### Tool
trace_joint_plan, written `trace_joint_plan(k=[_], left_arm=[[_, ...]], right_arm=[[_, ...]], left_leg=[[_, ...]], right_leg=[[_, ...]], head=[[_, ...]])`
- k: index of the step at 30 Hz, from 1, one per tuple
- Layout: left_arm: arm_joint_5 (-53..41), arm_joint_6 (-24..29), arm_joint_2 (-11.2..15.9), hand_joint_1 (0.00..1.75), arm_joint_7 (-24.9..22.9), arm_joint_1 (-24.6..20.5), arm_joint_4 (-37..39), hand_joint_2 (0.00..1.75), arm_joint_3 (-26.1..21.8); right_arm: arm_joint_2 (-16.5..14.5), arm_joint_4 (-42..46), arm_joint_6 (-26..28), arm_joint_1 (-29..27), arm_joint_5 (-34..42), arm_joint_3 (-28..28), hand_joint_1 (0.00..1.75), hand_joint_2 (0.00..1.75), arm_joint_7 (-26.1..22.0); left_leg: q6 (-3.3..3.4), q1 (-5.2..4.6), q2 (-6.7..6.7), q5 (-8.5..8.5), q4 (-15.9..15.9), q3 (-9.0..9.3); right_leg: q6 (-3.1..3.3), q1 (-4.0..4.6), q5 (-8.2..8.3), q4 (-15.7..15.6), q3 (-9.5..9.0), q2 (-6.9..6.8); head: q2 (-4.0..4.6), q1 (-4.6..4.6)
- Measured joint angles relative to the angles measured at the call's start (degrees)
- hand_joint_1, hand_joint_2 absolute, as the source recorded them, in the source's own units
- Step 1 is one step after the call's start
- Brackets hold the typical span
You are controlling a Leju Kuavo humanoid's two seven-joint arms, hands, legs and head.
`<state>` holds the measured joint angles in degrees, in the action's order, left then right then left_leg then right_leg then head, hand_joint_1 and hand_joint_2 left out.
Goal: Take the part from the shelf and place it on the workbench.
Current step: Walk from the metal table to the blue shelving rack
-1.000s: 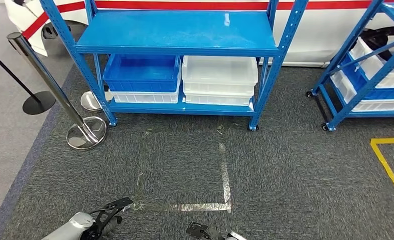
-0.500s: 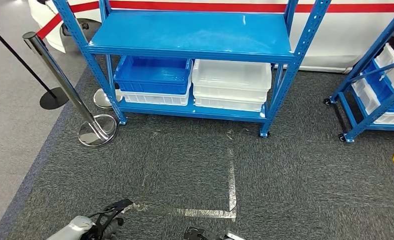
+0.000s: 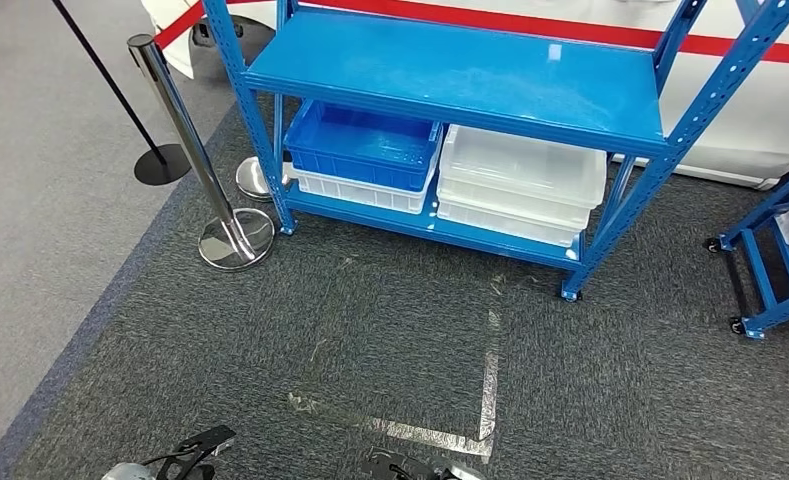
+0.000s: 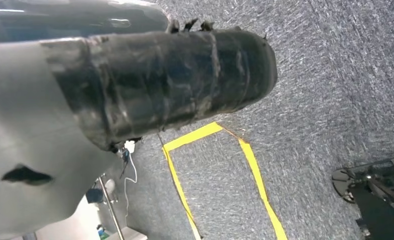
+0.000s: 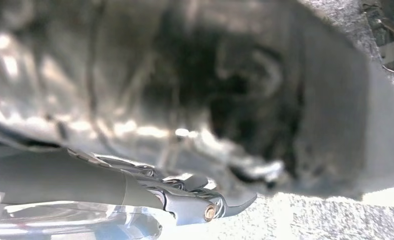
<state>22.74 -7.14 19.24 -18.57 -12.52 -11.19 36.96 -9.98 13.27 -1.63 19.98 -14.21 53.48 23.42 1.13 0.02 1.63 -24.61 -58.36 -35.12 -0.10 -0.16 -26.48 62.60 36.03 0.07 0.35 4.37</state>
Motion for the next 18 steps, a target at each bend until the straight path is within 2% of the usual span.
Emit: trace_joint_plan(k=[1,4,6,7,9,10,11,12,14,15,16,18], left_arm=[[-0.1,-0.2,0.1,0.0,-0.4,-0.2,0.0,0.0,0.0],[-0.6,-0.2,0.1,0.0,-1.5,-0.6,0.0,0.0,0.0],[-0.9,0.1,0.1,0.0,-1.9,-0.9,0.0,0.0,0.0],[-1.2,0.3,0.0,0.0,-2.0,-1.1,0.0,0.0,0.0],[-1.9,0.7,-0.1,0.0,-2.3,-1.7,0.0,0.0,0.0],[-2.2,0.9,-0.3,0.0,-2.6,-2.0,0.0,0.0,0.1],[-2.4,1.0,-0.4,0.0,-3.0,-2.2,0.0,0.0,0.1],[-2.5,1.1,-0.5,0.0,-3.3,-2.5,0.0,0.0,0.2],[-2.5,1.3,-0.8,0.0,-3.8,-3.2,0.0,0.0,0.6],[-2.4,1.4,-1.0,0.0,-3.9,-3.6,0.0,0.0,0.8],[-2.3,1.4,-1.1,0.0,-4.1,-4.0,0.0,0.0,1.0],[-2.3,1.5,-1.4,0.0,-4.3,-4.4,0.0,0.0,1.2]], right_arm=[[0.0,0.0,-0.2,0.1,0.4,0.0,0.0,0.0,0.3],[0.0,0.0,-0.6,0.2,1.3,0.0,0.0,0.0,0.9],[0.0,0.0,-0.6,0.2,1.7,0.0,0.0,0.0,1.1],[0.0,0.0,-0.6,0.3,2.0,0.0,0.0,0.0,1.1],[0.1,0.0,-0.5,0.1,2.6,0.0,0.0,0.0,1.1],[0.1,0.0,-0.5,0.0,2.9,0.0,0.0,0.0,1.1],[0.2,0.0,-0.6,-0.1,3.0,0.0,0.0,0.0,1.2],[0.3,0.0,-0.8,-0.1,3.2,0.0,0.0,0.0,1.2],[0.3,0.0,-1.1,-0.1,3.5,0.0,0.0,0.0,1.5],[0.3,0.0,-1.2,-0.1,3.6,0.0,0.0,0.0,1.6],[0.3,0.0,-1.3,-0.1,3.7,0.0,0.0,0.0,1.7],[0.3,0.0,-1.6,-0.1,4.0,0.0,0.0,0.0,1.7]], left_leg=[[-0.27,-0.07,0.16,-0.1,-0.2,-0.11],[-1.17,0.04,0.26,-0.19,-0.2,-0.34],[-1.8,0.19,-0.27,-1.51,-2.0,-1.06],[-2.11,0.29,-0.59,-3.03,-4.5,-2.16],[-2.65,0.48,-0.93,-6.46,-11.8,-5.36],[-2.84,0.59,-1.01,-7.36,-14.8,-6.72],[-2.96,0.69,-1.1,-7.21,-15.8,-7.2],[-3.03,0.78,-1.19,-6.04,-14.7,-6.62],[-2.98,0.93,-1.48,-2.53,-7.4,-2.99],[-2.8,0.81,-1.59,-1.42,-3.8,-1.18],[-2.52,0.68,-1.65,-0.93,-1.5,0.03],[-1.85,0.31,-1.57,-1.04,-0.3,0.59]], right_leg=[[0.18,0.05,0.53,-1.9,-0.83,0.14],[0.96,0.18,0.77,-2.7,-1.19,0.16],[1.57,-0.03,1.07,-3.1,-1.37,0.12],[1.79,-0.12,1.15,-3.2,-1.44,0.07],[1.99,-0.09,1.12,-3.2,-1.45,-0.08],[2.01,-0.06,1.1,-3.2,-1.44,-0.15],[2.02,-0.04,1.08,-3.1,-1.45,-0.2],[2.0,-0.06,1.06,-3.1,-1.46,-0.22],[1.79,-0.1,0.94,-3.0,-1.53,-0.22],[1.57,-0.02,0.87,-2.9,-1.49,-0.22],[1.28,0.06,0.85,-2.9,-1.44,-0.22],[0.7,0.2,0.94,-2.9,-1.35,-0.22]], head=[[0.0,0.02],[0.0,0.02],[0.0,0.15],[0.0,0.24],[0.0,0.38],[0.0,0.36],[0.0,0.37],[0.0,0.37],[0.0,0.37],[0.0,0.37],[0.0,0.32],[0.0,0.3]])
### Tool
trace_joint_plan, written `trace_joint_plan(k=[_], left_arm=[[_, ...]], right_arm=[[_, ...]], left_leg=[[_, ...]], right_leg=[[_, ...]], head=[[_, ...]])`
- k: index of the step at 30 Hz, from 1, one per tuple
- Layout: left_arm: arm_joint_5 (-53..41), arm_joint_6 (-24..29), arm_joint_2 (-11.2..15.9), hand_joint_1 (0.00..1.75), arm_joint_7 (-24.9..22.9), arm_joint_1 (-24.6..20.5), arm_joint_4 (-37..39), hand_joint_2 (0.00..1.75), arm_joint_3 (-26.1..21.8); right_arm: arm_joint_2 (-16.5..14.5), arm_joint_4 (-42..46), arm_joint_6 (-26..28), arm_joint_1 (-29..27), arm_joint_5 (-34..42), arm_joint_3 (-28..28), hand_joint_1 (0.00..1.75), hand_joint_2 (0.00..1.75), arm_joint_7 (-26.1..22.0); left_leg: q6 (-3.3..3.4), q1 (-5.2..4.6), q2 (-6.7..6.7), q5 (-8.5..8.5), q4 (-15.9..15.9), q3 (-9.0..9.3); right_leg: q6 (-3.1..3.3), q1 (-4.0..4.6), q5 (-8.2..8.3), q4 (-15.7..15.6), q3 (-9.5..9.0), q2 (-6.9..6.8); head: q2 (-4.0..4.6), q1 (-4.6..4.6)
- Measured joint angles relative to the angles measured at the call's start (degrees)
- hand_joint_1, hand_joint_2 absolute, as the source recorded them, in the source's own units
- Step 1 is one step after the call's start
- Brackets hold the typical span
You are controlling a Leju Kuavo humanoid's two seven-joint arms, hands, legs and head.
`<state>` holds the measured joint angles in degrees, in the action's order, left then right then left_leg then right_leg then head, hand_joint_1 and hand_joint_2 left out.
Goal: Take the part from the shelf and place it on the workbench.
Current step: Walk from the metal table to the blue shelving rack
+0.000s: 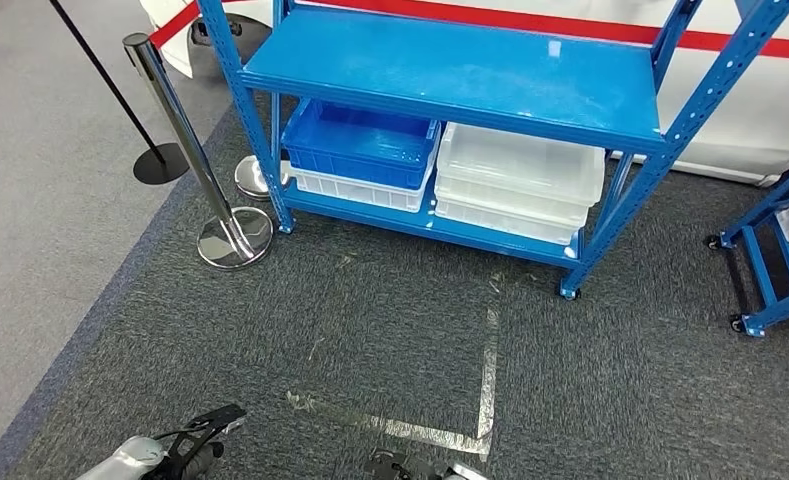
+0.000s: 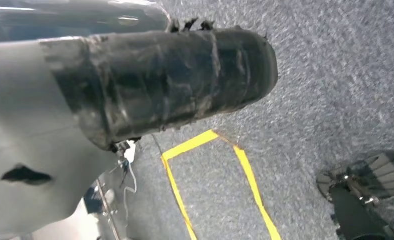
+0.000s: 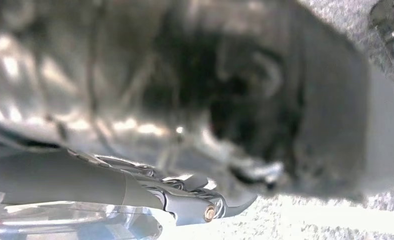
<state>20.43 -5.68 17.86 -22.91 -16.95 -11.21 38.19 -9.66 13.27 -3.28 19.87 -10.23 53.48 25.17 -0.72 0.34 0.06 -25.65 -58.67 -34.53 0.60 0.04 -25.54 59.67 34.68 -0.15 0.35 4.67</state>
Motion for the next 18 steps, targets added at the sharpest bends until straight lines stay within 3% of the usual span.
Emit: trace_joint_plan(k=[2,4,5,7,8,9,11,13,14,18], left_arm=[[-0.1,0.0,-0.2,0.0,-0.2,-0.2,0.0,0.0,0.3],[-0.3,0.3,-0.5,0.0,-0.2,-0.5,0.0,0.0,0.6],[-0.4,0.4,-0.6,0.0,-0.2,-0.7,0.0,0.44,0.7],[-0.7,0.7,-1.0,0.0,-0.1,-0.9,0.0,1.31,1.0],[-0.8,0.6,-1.1,0.0,0.0,-0.9,0.0,1.75,1.2],[-1.0,0.2,-1.2,0.0,0.3,-1.0,0.0,1.75,1.4],[-1.3,-1.2,-1.4,0.0,1.0,-1.1,0.0,1.75,1.8],[-1.4,-2.9,-1.5,0.0,1.5,-1.3,0.0,1.75,2.0],[-1.4,-3.6,-1.5,0.0,1.3,-1.4,0.0,1.75,2.3],[-1.5,-5.7,-2.0,0.0,0.4,-0.5,0.0,1.75,2.6]], right_arm=[[0.0,0.0,-0.3,-0.1,0.2,0.0,0.0,0.0,0.0],[0.1,0.0,-0.4,0.0,0.4,0.0,0.0,0.0,0.0],[0.1,0.0,-0.4,-0.1,0.6,0.0,0.0,0.0,0.0],[0.2,0.0,-0.5,-0.3,0.9,0.0,0.0,0.87,0.0],[0.2,0.0,-0.6,-0.4,1.1,0.0,0.0,1.31,0.1],[0.3,0.0,-0.7,-0.6,1.5,0.0,0.0,1.75,0.4],[0.4,0.0,-0.9,-0.6,2.5,-0.2,0.0,1.75,0.9],[0.6,0.0,-1.0,-0.7,3.6,-0.5,0.0,1.75,1.2],[0.8,0.0,-1.1,-0.7,4.0,-0.7,0.0,1.75,1.3],[1.5,-0.1,-1.1,-2.6,5.3,-2.6,0.0,1.75,1.0]], left_leg=[[0.74,0.18,0.04,0.23,0.3,0.14],[1.57,0.44,-0.01,0.46,0.7,0.36],[1.85,0.42,-0.01,0.48,0.7,0.38],[2.15,0.35,0.01,0.43,0.7,0.33],[2.17,0.32,0.04,0.41,0.6,0.33],[2.16,0.3,0.09,0.38,0.6,0.34],[2.0,0.3,0.24,0.24,0.3,0.35],[1.59,0.07,0.38,0.01,-0.1,0.18],[1.35,-0.04,0.41,-0.05,-0.2,0.09],[0.25,0.02,0.33,-0.88,-0.8,-0.05]], right_leg=[[-0.62,-0.01,-0.29,0.2,0.06,0.04],[-1.2,-0.05,-2.33,3.4,1.5,0.13],[-1.38,-0.13,-4.04,6.8,3.11,0.16],[-1.59,-0.16,-6.9,14.2,6.76,0.16],[-1.62,-0.16,-7.04,15.9,7.74,0.16],[-1.58,-0.16,-6.11,15.5,7.67,0.16],[-1.25,-0.16,-2.25,8.8,4.64,0.2],[-0.83,-0.05,0.07,2.1,1.39,0.32],[-0.63,0.02,0.31,0.6,0.67,0.37],[0.37,-0.21,0.48,-0.3,0.18,0.33]], head=[[0.0,-0.01],[0.0,-0.2],[0.0,-0.3],[0.01,-0.39],[0.01,-0.39],[0.01,-0.39],[0.0,-0.41],[0.0,-0.37],[0.0,-0.35],[0.0,-0.22]])
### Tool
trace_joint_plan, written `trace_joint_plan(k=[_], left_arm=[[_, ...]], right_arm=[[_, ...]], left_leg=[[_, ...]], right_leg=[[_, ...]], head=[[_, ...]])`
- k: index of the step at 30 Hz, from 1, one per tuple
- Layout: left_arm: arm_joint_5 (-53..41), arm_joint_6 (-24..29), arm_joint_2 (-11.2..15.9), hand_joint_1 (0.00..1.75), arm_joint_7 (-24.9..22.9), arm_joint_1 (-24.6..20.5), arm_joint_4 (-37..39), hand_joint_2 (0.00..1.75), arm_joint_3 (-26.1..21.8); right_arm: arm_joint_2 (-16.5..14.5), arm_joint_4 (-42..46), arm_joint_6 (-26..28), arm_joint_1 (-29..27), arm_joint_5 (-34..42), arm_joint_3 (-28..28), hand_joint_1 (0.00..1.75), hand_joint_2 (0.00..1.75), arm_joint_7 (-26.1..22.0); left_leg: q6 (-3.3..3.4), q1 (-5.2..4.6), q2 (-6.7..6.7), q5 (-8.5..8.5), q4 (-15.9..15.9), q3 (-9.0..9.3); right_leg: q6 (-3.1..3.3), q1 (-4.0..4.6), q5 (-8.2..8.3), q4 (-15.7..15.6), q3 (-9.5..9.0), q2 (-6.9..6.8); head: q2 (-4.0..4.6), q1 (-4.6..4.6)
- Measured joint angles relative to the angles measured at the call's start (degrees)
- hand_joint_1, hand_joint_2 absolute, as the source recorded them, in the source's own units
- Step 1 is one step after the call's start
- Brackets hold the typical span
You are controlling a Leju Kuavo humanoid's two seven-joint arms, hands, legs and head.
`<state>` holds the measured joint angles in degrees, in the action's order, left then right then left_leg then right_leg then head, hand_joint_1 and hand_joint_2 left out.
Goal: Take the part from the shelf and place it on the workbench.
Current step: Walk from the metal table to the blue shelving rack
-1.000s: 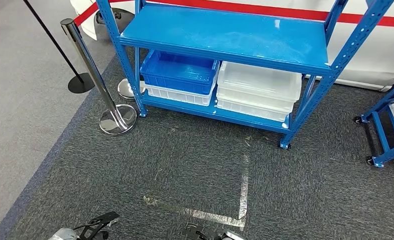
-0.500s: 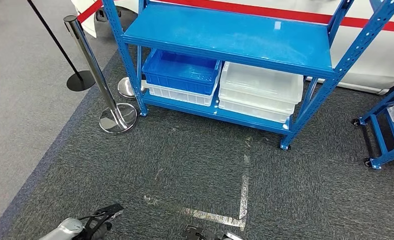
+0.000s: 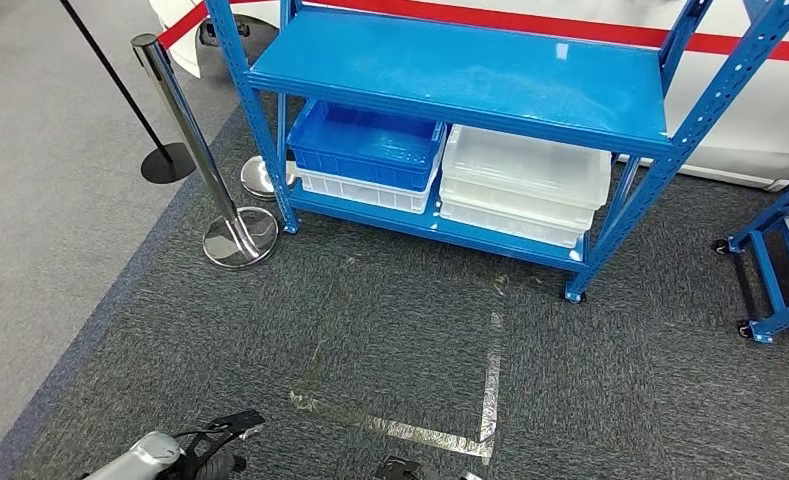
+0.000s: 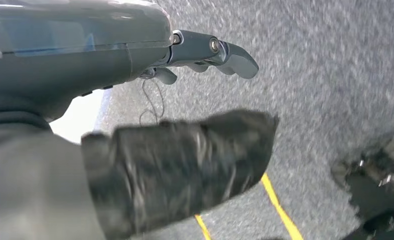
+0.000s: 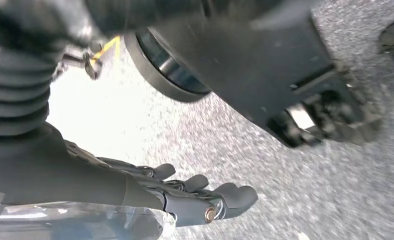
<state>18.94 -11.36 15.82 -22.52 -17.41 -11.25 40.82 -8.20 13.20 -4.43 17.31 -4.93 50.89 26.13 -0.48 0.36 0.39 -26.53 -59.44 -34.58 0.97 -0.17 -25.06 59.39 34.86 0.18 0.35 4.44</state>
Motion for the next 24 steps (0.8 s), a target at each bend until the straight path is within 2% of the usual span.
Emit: trace_joint_plan(k=[2,4,5,6,7,8,10,11,14,16,17,19,20,21,22,23,24], left_arm=[[-0.6,0.0,-0.5,0.0,0.7,1.3,0.0,1.75,-0.1],[-1.5,0.4,-1.2,0.0,1.8,2.9,0.0,1.75,-0.5],[-1.9,0.7,-1.5,0.0,2.3,3.9,0.0,1.75,-0.8],[-2.4,0.9,-1.8,0.0,2.9,4.9,0.0,1.75,-1.1],[-2.9,1.2,-2.0,0.0,3.4,5.9,0.0,1.75,-1.5],[-3.3,1.5,-2.3,0.0,4.0,6.8,0.0,1.75,-1.8],[-4.3,2.1,-2.9,0.0,5.1,8.5,0.0,1.75,-2.7],[-4.7,2.4,-3.2,0.0,5.7,9.3,0.0,1.31,-3.3],[-6.2,3.3,-4.3,0.0,7.4,11.8,0.0,0.0,-5.3],[-7.2,3.9,-5.2,0.0,8.6,12.8,-0.2,0.0,-6.6],[-7.6,4.2,-5.6,0.0,9.2,13.1,-0.3,0.0,-7.4],[-8.6,4.8,-6.4,0.0,10.3,13.5,-1.0,0.0,-9.1],[-9.0,5.1,-6.8,0.0,10.8,13.6,-1.5,0.0,-10.0],[-9.4,5.3,-7.2,0.0,11.4,13.7,-2.1,0.0,-10.9],[-9.8,5.6,-7.6,0.0,11.9,13.7,-2.7,0.44,-11.7],[-10.2,5.9,-7.9,0.0,12.4,13.6,-3.5,0.87,-12.5],[-10.6,6.1,-8.3,0.0,12.9,13.6,-4.2,1.31,-13.3]], right_arm=[[0.3,0.1,0.3,-1.1,0.3,-1.3,0.0,1.75,-0.9],[0.6,0.3,0.5,-2.0,0.6,-2.6,0.0,1.75,-2.1],[0.8,0.5,0.6,-2.4,0.7,-3.3,0.0,1.75,-2.8],[0.9,0.8,0.6,-2.7,0.9,-4.1,0.0,1.75,-3.4],[1.1,1.3,0.7,-3.0,0.9,-5.0,0.0,1.75,-4.1],[1.2,1.7,0.7,-3.2,1.0,-5.9,0.0,1.75,-4.7],[1.5,2.7,1.0,-3.5,1.2,-7.9,0.0,1.75,-6.0],[1.6,3.1,1.2,-3.8,1.3,-8.9,0.0,1.75,-6.7],[2.2,4.1,1.6,-5.4,1.7,-11.8,0.0,1.75,-8.6],[2.8,4.5,1.7,-6.9,2.0,-13.6,0.0,1.75,-9.9],[3.0,4.6,1.8,-7.8,2.1,-14.6,0.0,1.75,-10.6],[3.6,4.7,2.0,-9.9,2.3,-16.8,0.0,1.75,-11.8],[3.8,4.6,2.2,-11.1,2.4,-17.9,0.0,1.75,-12.4],[4.1,4.6,2.4,-12.3,2.5,-19.0,0.0,1.75,-12.9],[4.4,4.5,2.5,-13.4,2.6,-20.0,0.0,1.75,-13.5],[4.7,4.3,2.6,-14.6,2.7,-21.0,0.0,1.75,-14.0],[5.0,4.1,2.6,-15.6,2.9,-21.9,0.0,1.31,-14.5]], left_leg=[[-0.57,0.16,-0.1,-2.86,-4.4,-1.91],[-0.98,0.3,-0.11,-6.09,-11.7,-5.24],[-1.1,0.35,-0.11,-6.63,-14.0,-6.34],[-1.16,0.41,-0.11,-6.11,-14.3,-6.53],[-1.15,0.47,-0.13,-4.55,-12.2,-5.52],[-1.09,0.52,-0.23,-2.54,-8.3,-3.63],[-0.7,0.36,-0.43,-0.14,-1.3,-0.09],[-0.4,0.22,-0.46,0.16,0.4,0.78],[0.66,0.1,-0.26,0.18,1.0,1.09],[1.49,0.3,-0.29,0.39,1.4,1.38],[1.85,0.34,-0.31,0.45,1.5,1.47],[2.32,0.24,-0.3,0.39,1.5,1.44],[2.39,0.19,-0.29,0.37,1.5,1.43],[2.43,0.16,-0.26,0.33,1.5,1.43],[2.41,0.15,-0.21,0.29,1.4,1.47],[2.33,0.15,-0.15,0.24,1.3,1.53],[2.19,0.14,-0.08,0.14,1.2,1.56]], right_leg=[[0.44,-0.26,0.1,-0.3,-0.21,-0.07],[0.64,-0.25,0.05,-0.3,-0.22,-0.12],[0.67,-0.24,0.01,-0.3,-0.23,-0.14],[0.68,-0.25,-0.03,-0.3,-0.25,-0.15],[0.63,-0.26,-0.09,-0.2,-0.3,-0.14],[0.51,-0.28,-0.19,-0.2,-0.36,-0.13],[0.03,-0.12,-0.41,0.0,-0.45,-0.13],[-0.28,-0.02,-0.47,0.0,-0.47,-0.15],[-1.24,0.05,-0.64,-0.1,-0.63,-0.23],[-1.83,-0.01,-2.24,1.9,0.09,-0.2],[-2.03,-0.06,-3.88,4.6,1.24,-0.18],[-2.2,-0.05,-7.48,12.0,4.56,-0.17],[-2.25,-0.06,-8.41,14.8,5.85,-0.17],[-2.25,-0.06,-8.24,15.7,6.22,-0.17],[-2.2,-0.07,-7.04,14.3,5.46,-0.17],[-2.07,-0.07,-5.17,10.8,3.67,-0.17],[-1.89,-0.06,-3.59,6.6,1.58,-0.13]], head=[[0.0,0.19],[0.0,0.27],[0.0,0.26],[0.0,0.27],[0.0,0.27],[0.0,0.27],[0.0,0.25],[0.0,0.22],[0.0,0.17],[0.0,0.11],[0.0,0.07],[0.0,0.01],[0.0,0.02],[0.0,0.02],[0.0,0.01],[0.0,0.0],[0.0,0.0]])
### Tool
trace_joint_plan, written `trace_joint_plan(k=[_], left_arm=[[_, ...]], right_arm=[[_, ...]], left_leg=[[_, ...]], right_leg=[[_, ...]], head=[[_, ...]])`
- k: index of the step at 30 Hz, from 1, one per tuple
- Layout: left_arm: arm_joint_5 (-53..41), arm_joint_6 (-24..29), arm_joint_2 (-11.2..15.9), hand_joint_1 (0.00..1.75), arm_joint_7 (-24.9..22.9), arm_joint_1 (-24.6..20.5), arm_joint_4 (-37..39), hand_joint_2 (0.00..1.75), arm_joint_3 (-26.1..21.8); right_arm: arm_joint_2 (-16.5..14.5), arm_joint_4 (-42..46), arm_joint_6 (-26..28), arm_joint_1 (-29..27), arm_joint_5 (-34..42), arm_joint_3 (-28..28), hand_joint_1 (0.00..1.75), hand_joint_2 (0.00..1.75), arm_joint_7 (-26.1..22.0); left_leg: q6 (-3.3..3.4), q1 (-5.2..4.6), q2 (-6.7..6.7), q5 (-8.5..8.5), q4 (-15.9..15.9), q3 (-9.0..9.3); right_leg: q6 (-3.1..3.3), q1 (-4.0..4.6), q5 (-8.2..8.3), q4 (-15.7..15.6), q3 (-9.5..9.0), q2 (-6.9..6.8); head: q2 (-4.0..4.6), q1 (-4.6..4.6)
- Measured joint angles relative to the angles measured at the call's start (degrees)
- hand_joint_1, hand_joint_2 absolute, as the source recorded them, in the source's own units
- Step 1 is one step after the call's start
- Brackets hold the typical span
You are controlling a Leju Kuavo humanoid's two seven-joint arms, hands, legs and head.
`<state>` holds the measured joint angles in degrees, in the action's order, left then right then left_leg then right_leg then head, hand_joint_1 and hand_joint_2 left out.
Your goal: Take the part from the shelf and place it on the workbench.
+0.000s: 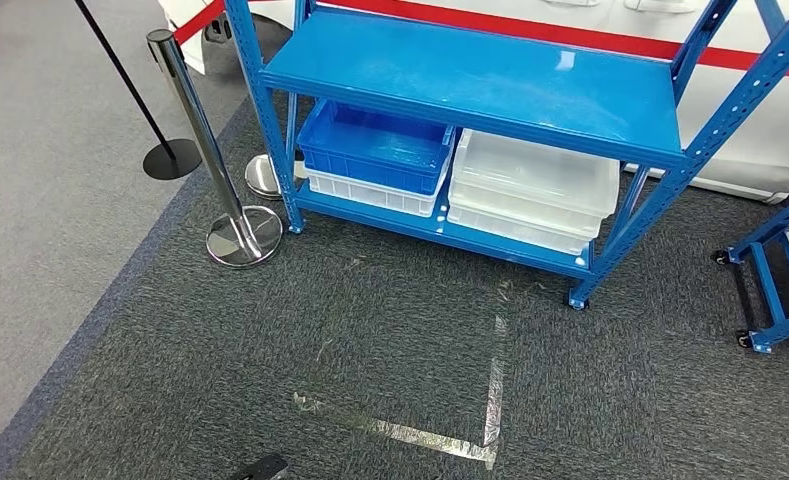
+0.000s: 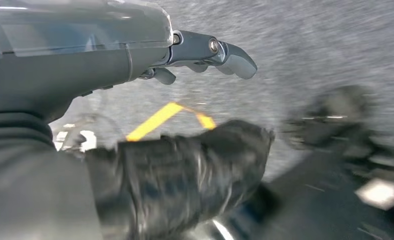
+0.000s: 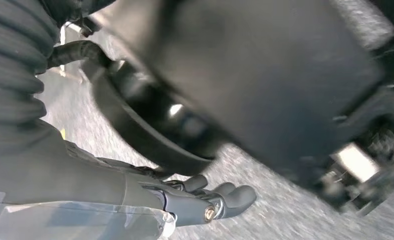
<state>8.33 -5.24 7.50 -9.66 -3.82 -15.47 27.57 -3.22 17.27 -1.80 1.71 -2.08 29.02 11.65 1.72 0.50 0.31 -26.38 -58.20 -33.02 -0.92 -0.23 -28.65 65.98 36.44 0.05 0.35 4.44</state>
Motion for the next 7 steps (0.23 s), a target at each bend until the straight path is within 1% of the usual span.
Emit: trace_joint_plan(k=[1,2,3,4,5,6,7], left_arm=[[-0.4,0.3,-0.3,0.0,0.5,0.0,-0.7,1.75,-0.8],[-0.8,0.5,-0.6,0.0,1.0,0.0,-1.5,1.75,-1.7],[-1.2,0.8,-0.9,0.0,1.5,0.2,-2.1,1.75,-2.7],[-1.6,1.1,-1.2,0.0,2.0,0.5,-2.6,1.75,-3.8],[-2.1,1.4,-1.4,0.0,2.5,1.0,-3.1,1.75,-4.9],[-2.6,1.7,-1.7,0.0,3.1,1.7,-3.4,1.31,-6.0],[-2.8,1.8,-1.9,0.0,3.4,2.1,-3.6,1.16,-6.5]], right_arm=[[0.2,-0.2,0.0,-1.0,0.1,-0.9,0.0,0.87,-0.5],[0.4,-0.4,0.1,-2.0,0.2,-1.8,0.0,0.44,-1.1],[0.6,-0.5,0.1,-3.0,0.3,-2.9,0.0,0.0,-1.8],[0.7,-0.6,0.2,-3.8,0.4,-4.0,0.0,0.0,-2.4],[0.8,-0.6,0.3,-4.4,0.5,-5.3,0.0,0.0,-3.1],[0.8,-0.6,0.5,-4.9,0.7,-6.5,0.0,0.0,-3.7],[0.9,-0.6,0.6,-5.1,0.7,-7.1,0.0,0.0,-4.0]], left_leg=[[-0.24,-0.11,0.06,-0.15,-0.2,-0.02],[-0.49,-0.22,0.09,-0.28,-0.3,-0.09],[-0.76,-0.32,0.09,-0.35,-0.4,-0.15],[-1.04,-0.42,0.09,-0.35,-0.3,-0.14],[-1.29,-0.42,0.08,-0.39,-0.2,-0.13],[-1.58,-0.42,0.05,-0.74,-0.5,-0.18],[-1.73,-0.42,0.04,-0.88,-0.7,-0.19]], right_leg=[[0.17,0.05,1.15,-3.5,-1.75,0.04],[0.36,0.11,1.7,-5.7,-2.89,0.07],[0.53,0.19,1.71,-6.6,-3.31,0.11],[0.72,0.25,1.84,-6.6,-3.38,0.12],[1.0,0.12,1.97,-6.8,-3.48,0.08],[1.27,-0.01,2.09,-7.0,-3.6,0.02],[1.42,-0.12,2.18,-7.1,-3.67,-0.02]], head=[[0.0,0.02],[0.0,0.04],[0.0,0.06],[0.0,0.07],[0.0,0.08],[0.0,0.1],[0.0,0.11]])
